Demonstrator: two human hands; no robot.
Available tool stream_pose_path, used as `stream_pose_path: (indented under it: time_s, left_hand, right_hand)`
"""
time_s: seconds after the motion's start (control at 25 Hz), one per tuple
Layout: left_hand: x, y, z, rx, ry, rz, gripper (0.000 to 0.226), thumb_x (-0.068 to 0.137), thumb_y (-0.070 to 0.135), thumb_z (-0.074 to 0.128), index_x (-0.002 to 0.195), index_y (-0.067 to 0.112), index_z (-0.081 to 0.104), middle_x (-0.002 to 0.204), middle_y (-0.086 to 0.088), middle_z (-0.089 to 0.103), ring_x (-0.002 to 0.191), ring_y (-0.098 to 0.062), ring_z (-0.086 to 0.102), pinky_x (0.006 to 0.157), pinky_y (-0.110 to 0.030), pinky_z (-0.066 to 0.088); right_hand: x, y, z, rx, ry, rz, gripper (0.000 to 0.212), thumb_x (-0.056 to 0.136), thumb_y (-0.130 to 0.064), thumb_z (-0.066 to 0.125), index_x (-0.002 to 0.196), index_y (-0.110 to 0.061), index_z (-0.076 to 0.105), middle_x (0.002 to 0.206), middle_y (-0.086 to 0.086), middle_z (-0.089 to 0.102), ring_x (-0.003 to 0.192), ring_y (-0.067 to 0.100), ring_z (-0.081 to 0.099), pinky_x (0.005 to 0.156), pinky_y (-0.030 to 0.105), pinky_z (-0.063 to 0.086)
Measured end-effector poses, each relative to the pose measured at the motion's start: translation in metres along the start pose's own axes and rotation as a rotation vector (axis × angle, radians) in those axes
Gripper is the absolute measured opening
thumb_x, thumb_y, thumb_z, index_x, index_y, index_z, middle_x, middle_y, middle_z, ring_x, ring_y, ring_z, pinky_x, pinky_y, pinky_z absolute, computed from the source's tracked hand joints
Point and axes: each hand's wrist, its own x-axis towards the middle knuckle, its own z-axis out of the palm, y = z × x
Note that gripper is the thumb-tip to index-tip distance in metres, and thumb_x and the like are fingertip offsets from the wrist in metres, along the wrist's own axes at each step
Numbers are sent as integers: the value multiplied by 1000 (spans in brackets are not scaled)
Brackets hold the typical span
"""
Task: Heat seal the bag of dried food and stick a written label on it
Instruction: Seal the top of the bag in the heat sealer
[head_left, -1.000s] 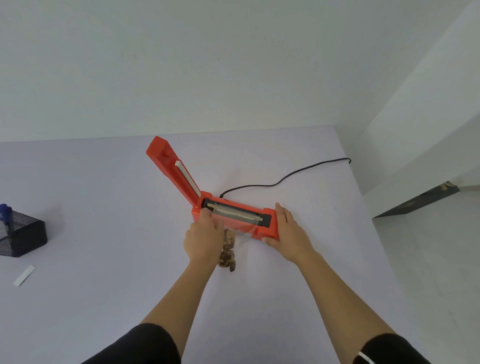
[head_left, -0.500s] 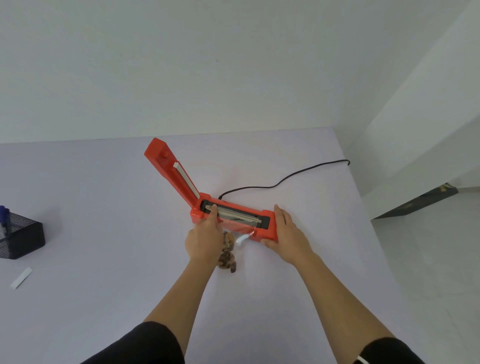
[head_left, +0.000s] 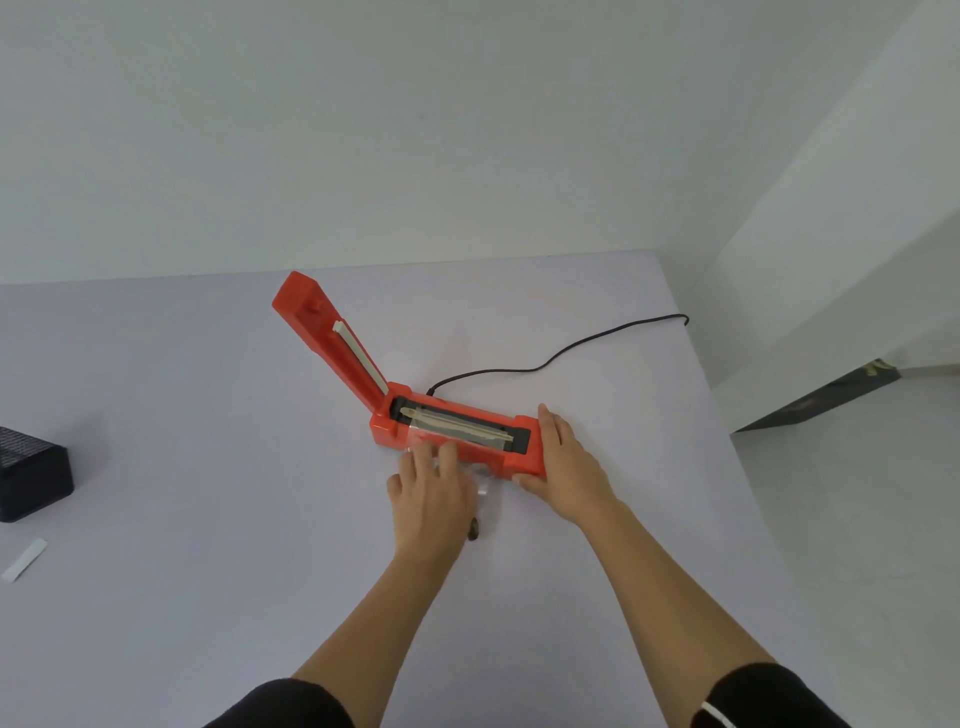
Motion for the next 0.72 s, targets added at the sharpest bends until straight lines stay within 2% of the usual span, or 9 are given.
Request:
stream_pose_path:
  time_s: [0.08, 0.2, 0.32, 0.4, 0.56, 0.72]
  left_hand:
    - [-3, 10, 7, 6, -80, 53, 30, 70, 33, 70, 88, 13, 57, 91, -6, 59, 79, -27, 59, 62, -38, 50]
    - [-2, 19, 12, 63, -178, 18, 44, 61, 50, 70, 82, 16, 54, 87, -4, 57, 74, -24, 56, 57, -37, 47]
    - [0, 23, 16, 79, -106, 27, 30, 61, 20, 73, 80, 15, 50, 80, -4, 56, 68, -24, 53, 55, -35, 43]
    - [2, 22, 16, 85, -64, 80, 24, 64, 7, 71, 81, 14, 55, 77, -3, 58, 64, -23, 53, 54, -35, 45]
    - [6, 22, 9, 97, -84, 115, 24, 62, 8, 79, 77, 14, 61, 72, -2, 64, 60, -22, 59, 55, -33, 50]
    - [7, 19, -1, 186, -154, 191, 43, 51, 13, 88, 85, 14, 61, 79, -2, 67, 66, -24, 64, 61, -36, 53]
  right_hand:
    - [0, 0, 1, -7, 3, 6, 96, 84, -40, 64, 148, -16, -3, 156, 7, 14, 137, 26, 33, 106, 41, 37]
    - [0, -1, 1, -17, 1, 9, 96, 84, -39, 65, 148, -16, -3, 156, 7, 14, 136, 27, 35, 106, 42, 37]
    - [2, 0, 2, -10, -3, 17, 97, 84, -39, 65, 148, -17, -3, 156, 8, 14, 136, 27, 34, 107, 43, 37]
    - [2, 0, 3, -9, 3, 19, 97, 83, -40, 65, 148, -17, -3, 156, 7, 15, 136, 27, 35, 106, 42, 38]
    - [2, 1, 3, -13, 15, -1, 96, 84, -39, 65, 148, -16, -3, 156, 7, 15, 135, 27, 36, 104, 42, 40]
    - [2, 3, 4, -23, 15, 9, 97, 83, -41, 65, 148, -17, -3, 156, 7, 15, 135, 27, 36, 103, 42, 41]
